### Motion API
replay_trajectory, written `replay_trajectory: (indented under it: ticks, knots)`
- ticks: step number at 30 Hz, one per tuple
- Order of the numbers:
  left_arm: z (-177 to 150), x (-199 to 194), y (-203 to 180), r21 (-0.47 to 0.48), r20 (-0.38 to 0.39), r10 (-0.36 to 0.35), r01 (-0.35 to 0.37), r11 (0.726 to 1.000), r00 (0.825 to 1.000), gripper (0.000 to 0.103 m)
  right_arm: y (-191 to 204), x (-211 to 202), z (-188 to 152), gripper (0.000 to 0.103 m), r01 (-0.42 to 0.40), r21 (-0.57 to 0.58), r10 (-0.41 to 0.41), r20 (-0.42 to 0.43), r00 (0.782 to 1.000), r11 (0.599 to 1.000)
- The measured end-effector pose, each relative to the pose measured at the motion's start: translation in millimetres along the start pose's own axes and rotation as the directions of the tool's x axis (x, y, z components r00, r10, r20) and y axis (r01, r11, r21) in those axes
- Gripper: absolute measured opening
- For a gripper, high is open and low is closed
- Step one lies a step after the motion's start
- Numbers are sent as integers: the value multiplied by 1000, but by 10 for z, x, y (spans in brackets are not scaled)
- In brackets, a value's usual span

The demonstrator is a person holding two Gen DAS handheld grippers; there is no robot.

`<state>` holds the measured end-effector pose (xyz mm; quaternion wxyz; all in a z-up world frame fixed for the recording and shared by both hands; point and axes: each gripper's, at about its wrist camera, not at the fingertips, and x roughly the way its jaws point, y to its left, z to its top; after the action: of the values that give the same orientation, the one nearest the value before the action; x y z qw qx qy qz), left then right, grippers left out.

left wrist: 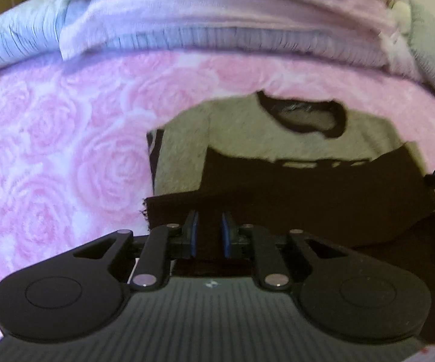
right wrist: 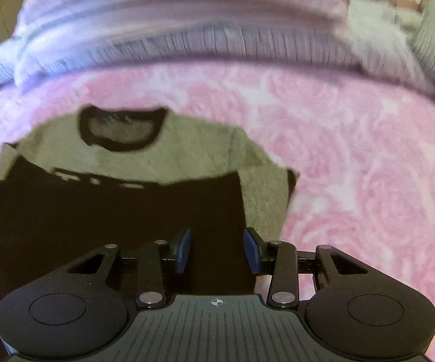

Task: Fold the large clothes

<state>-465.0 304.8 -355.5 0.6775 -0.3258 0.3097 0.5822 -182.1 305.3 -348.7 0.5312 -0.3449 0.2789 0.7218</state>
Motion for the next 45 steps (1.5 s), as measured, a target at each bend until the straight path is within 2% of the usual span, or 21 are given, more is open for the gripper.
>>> replay_trajectory:
  ticks: [1,3,6,7,9,11,14,17,19,22,25,27,30,33,36,39,42,45]
  knots:
    - [-24,-37,-5,-3,1,-9,9,1000,1000,13,35,-62,-55,37,-14,1,14,-2,1000,1000]
    - [-113,-48,-34,-3,-31,-24,24,1000,999,13,126,-50,-185,37,-16,-6,16,-63,998,1000]
    - [-256,-103,-127,27,-71,-7,8,1000,997,13,267,45,-427,37,67,-32,-72,-192,979,997]
    - [-303,-171,-155,30,-72,-15,17,999,997,13,301,-25,-484,37,84,-22,-86,-187,979,996]
    - [-446,-337,-196,20,-76,-53,55,998,996,13,368,-299,-621,37,61,20,-58,-135,989,998]
    - [-653,-473,-258,34,-112,-84,89,996,990,13,436,-481,-802,37,39,62,-29,-158,987,997]
    - [-1047,-620,-364,83,-201,-103,122,989,974,13,568,-637,-1194,36,48,64,-31,-242,970,997]
    - [-1473,-876,-389,120,-252,-83,116,986,964,13,643,-925,-1601,36,68,47,-53,-274,960,997]
    - [-1724,-1065,-343,111,-284,-77,113,987,956,13,628,-1152,-1869,36,62,66,-38,-309,950,996]
    - [-2014,-1350,-278,103,-304,-66,101,990,950,13,625,-1421,-2160,37,47,29,-34,-347,937,998]
    - [-2138,-1535,-238,65,-332,-68,94,993,941,13,579,-1617,-2305,37,9,19,-1,-365,931,1000]
    - [-2160,-1638,-215,35,-335,-66,82,996,940,13,534,-1703,-2304,37,-16,17,21,-355,935,1000]
    - [-2155,-1770,-131,-76,-297,-93,74,994,950,15,406,-1843,-2226,37,-29,15,32,-294,955,999]
    - [-2140,-1807,-38,-182,-245,-128,84,980,961,20,155,-1920,-2153,38,-62,90,81,-225,971,994]
    - [-2202,-1725,39,-267,-231,-160,96,959,960,26,-166,-1831,-2170,41,-144,245,195,-197,961,959]
    - [-2333,-1599,110,-325,-234,-202,120,938,951,27,-406,-1643,-2282,41,-250,395,338,-171,926,884]
    - [-2460,-1484,215,-363,-208,-243,156,918,947,27,-626,-1475,-2403,41,-310,471,418,-142,897,826]
    - [-2417,-1384,315,-384,-139,-313,240,892,939,29,-736,-1381,-2423,41,-397,506,491,-61,869,766]
